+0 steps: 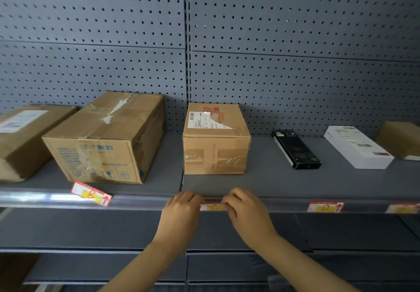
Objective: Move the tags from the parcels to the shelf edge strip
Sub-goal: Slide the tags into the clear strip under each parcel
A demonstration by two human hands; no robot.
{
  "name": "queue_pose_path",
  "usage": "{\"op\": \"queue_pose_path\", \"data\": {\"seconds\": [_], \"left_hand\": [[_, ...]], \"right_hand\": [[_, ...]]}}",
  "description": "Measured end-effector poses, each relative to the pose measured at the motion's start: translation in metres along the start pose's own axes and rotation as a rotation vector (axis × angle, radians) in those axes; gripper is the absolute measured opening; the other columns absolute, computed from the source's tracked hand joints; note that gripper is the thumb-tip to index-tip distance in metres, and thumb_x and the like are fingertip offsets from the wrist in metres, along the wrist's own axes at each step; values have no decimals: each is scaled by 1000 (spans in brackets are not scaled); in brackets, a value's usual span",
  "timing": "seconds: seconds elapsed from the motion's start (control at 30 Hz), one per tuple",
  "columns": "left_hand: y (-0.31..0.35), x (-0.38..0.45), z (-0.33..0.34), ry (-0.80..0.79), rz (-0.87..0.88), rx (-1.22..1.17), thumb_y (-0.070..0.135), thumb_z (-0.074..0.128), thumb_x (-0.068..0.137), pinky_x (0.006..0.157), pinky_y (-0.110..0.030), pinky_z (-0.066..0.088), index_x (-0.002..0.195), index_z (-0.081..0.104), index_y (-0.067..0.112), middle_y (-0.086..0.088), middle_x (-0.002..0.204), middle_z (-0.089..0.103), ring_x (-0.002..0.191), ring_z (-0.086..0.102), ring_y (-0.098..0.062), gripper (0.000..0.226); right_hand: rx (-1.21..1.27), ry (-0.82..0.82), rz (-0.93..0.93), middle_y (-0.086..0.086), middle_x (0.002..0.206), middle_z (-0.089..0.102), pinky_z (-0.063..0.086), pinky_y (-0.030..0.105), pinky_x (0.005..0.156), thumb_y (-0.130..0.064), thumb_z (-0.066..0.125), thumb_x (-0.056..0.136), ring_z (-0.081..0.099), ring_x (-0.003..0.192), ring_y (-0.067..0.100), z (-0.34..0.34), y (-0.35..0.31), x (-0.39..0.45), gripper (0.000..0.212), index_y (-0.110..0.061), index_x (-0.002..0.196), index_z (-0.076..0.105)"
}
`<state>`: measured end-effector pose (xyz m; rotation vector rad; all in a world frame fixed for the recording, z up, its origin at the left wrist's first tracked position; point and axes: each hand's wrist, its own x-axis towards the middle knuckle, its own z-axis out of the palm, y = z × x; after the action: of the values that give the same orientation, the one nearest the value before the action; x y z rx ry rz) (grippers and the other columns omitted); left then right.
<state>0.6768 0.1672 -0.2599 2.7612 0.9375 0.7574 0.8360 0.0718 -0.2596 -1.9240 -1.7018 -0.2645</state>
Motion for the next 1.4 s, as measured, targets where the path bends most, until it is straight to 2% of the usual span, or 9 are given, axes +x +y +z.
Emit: {"op": "queue_pose_path", "data": {"seconds": [0.3,0.47,0.63,0.8,0.87,0.97,1.17,1.3,1.4], "left_hand": [[7,-3,0,13,-23,15,-6,82,53,46,-28,49,80,74,21,1,72,65,60,64,-21,39],[10,-11,1,-33,-44,57,-9,81,48,43,-27,51,92,74,21,0,81,66,70,66,-22,54],[8,-26,-1,-107,20,85,-5,78,50,60,-30,57,108,68,27,-4,106,64,86,66,-24,67],[-6,-47,-11,-192,59,144,12,87,37,60,-24,56,86,72,37,4,96,65,77,68,-13,57],[-22,-52,-21,-154,8,153,9,86,39,56,-21,54,80,73,35,7,88,65,70,67,-11,50],[-56,-59,-42,-38,-116,114,-3,76,53,53,-27,52,79,73,24,3,84,65,67,66,-19,38],[-149,-56,-101,181,-276,147,-6,66,69,63,-41,53,101,66,14,-10,100,63,80,59,-36,37],[-200,-47,-118,118,-280,147,-3,71,70,64,-46,54,121,57,14,-13,111,60,84,57,-40,55],[-223,-45,-122,52,-194,103,-7,73,64,58,-44,55,111,62,13,-11,102,64,76,60,-38,52]], "right_hand": [[-60,6,-4,-2,74,62,50,29,51,1,82,63,59,65,18,-3,4,-1,25,-16,81,75],[-143,33,-29,-3,72,62,47,28,51,2,86,49,59,63,18,0,3,-4,34,-17,76,76],[-137,103,-150,-2,77,64,46,28,56,5,78,53,59,66,20,5,-6,-8,29,-16,72,71],[-26,94,-190,-1,73,63,47,28,55,7,80,50,58,64,20,22,-29,-4,29,-14,63,66],[36,84,-191,-1,75,65,48,28,56,7,79,51,60,66,20,28,-49,2,28,-15,65,68],[116,60,-185,-1,78,67,50,26,59,6,74,57,62,69,20,41,-88,15,28,-15,76,72],[239,35,-54,-6,80,70,51,26,59,-1,72,71,64,73,16,81,-169,51,23,-20,84,70],[205,34,56,-5,84,68,51,32,60,-8,68,81,63,78,18,110,-212,68,14,-20,86,68],[164,32,110,-3,92,67,51,33,69,-13,64,86,62,86,19,122,-234,81,11,-19,94,68]]}}
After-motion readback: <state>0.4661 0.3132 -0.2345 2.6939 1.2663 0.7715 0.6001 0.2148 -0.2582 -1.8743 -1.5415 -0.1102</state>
